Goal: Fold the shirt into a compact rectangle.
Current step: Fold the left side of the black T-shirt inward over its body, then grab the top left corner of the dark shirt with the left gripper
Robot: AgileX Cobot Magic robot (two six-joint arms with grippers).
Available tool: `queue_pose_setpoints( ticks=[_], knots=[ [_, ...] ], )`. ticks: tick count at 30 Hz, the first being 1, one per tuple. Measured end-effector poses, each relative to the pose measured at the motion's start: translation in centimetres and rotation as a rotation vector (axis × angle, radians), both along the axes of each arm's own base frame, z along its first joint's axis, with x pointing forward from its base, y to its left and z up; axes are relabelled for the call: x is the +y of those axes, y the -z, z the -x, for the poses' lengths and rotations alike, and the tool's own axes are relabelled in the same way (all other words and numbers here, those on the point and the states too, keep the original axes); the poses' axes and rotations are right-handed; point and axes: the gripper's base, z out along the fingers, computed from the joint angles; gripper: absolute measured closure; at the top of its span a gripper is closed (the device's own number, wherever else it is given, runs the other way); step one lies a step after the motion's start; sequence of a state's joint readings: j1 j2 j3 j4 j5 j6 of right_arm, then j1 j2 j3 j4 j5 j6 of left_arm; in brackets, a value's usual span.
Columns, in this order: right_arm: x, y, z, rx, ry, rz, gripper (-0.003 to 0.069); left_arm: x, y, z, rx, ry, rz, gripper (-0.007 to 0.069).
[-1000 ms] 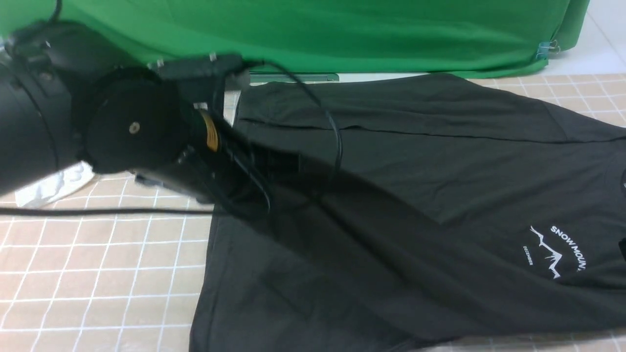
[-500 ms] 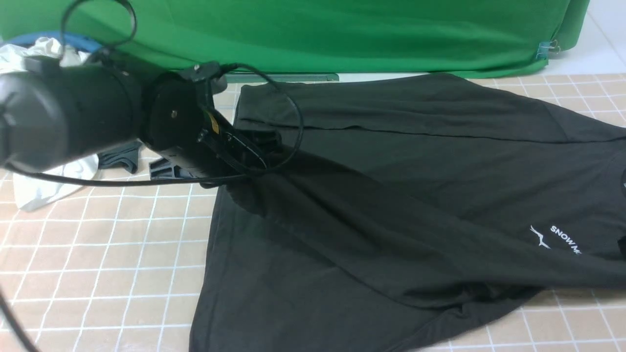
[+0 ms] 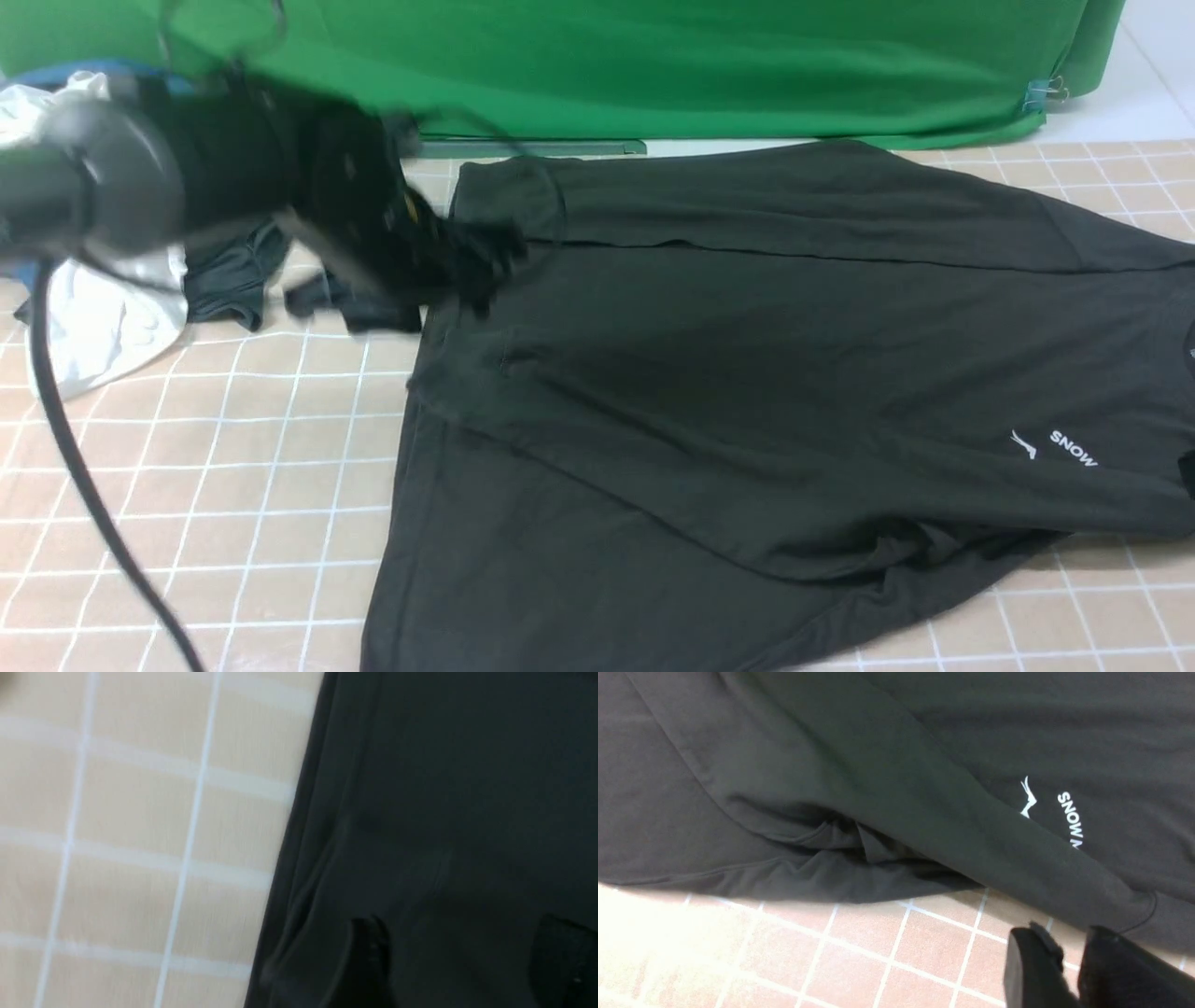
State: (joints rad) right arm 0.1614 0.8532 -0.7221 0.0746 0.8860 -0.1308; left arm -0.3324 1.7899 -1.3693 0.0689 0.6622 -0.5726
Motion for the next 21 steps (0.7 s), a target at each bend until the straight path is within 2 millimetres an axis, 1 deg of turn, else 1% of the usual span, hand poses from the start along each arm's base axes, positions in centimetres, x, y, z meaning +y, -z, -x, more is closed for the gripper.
queue_pose_setpoints(
  ticks=[1, 3, 4, 6, 7, 9, 10, 11, 13, 16, 17, 19, 21],
  knots=[
    [0.0, 0.0, 0.0, 0.000, 0.000, 0.000, 0.0476, 0.1, 0.0, 0.0, 0.002, -0.004, 0.002, 0.0147],
    [0.0, 0.0, 0.0, -0.001, 0.000, 0.000, 0.0473, 0.7, -2.2, -1.6, -0.058, -0.020, 0.052, 0.0075],
    [0.0, 0.0, 0.0, -0.002, 0.000, 0.000, 0.0473, 1.0, -2.8, -2.4, -0.077, -0.018, 0.074, 0.0053],
    [0.0, 0.0, 0.0, -0.004, 0.000, -0.001, 0.0470, 1.2, -3.0, -3.5, -0.085, -0.013, 0.107, 0.0034],
    [0.0, 0.0, 0.0, -0.006, 0.000, -0.001, 0.0468, 1.0, -3.2, -4.8, -0.100, 0.013, 0.145, 0.0026],
    [0.0, 0.0, 0.0, -0.007, 0.001, -0.001, 0.0466, 0.5, -2.0, -6.2, -0.083, 0.037, 0.178, 0.0029],
    [0.0, 0.0, 0.0, -0.007, 0.001, -0.001, 0.0464, 0.1, -1.1, -7.2, -0.075, 0.057, 0.187, 0.0033],
    [0.0, 0.0, 0.0, -0.007, 0.001, -0.001, 0.0463, -0.1, -0.8, -7.7, -0.078, 0.068, 0.188, 0.0036],
    [0.0, 0.0, -0.1, -0.008, 0.001, -0.001, 0.0462, -0.5, 1.2, -9.3, -0.062, 0.083, 0.179, 0.0048],
    [0.0, -0.1, -0.1, -0.017, 0.001, -0.003, 0.0461, -0.9, 3.2, -11.5, -0.067, 0.100, 0.153, 0.0072],
    [0.0, -0.1, -0.1, -0.019, 0.001, -0.003, 0.0461, -1.0, 3.4, -11.8, -0.068, 0.100, 0.151, 0.0075],
    [0.0, -0.1, -0.2, -0.023, 0.002, -0.004, 0.0460, -1.2, 4.5, -12.8, -0.062, 0.104, 0.146, 0.0092],
    [0.0, -0.2, -0.2, -0.031, 0.002, -0.005, 0.0458, -1.6, 6.0, -13.9, -0.052, 0.105, 0.149, 0.0113]
  ],
)
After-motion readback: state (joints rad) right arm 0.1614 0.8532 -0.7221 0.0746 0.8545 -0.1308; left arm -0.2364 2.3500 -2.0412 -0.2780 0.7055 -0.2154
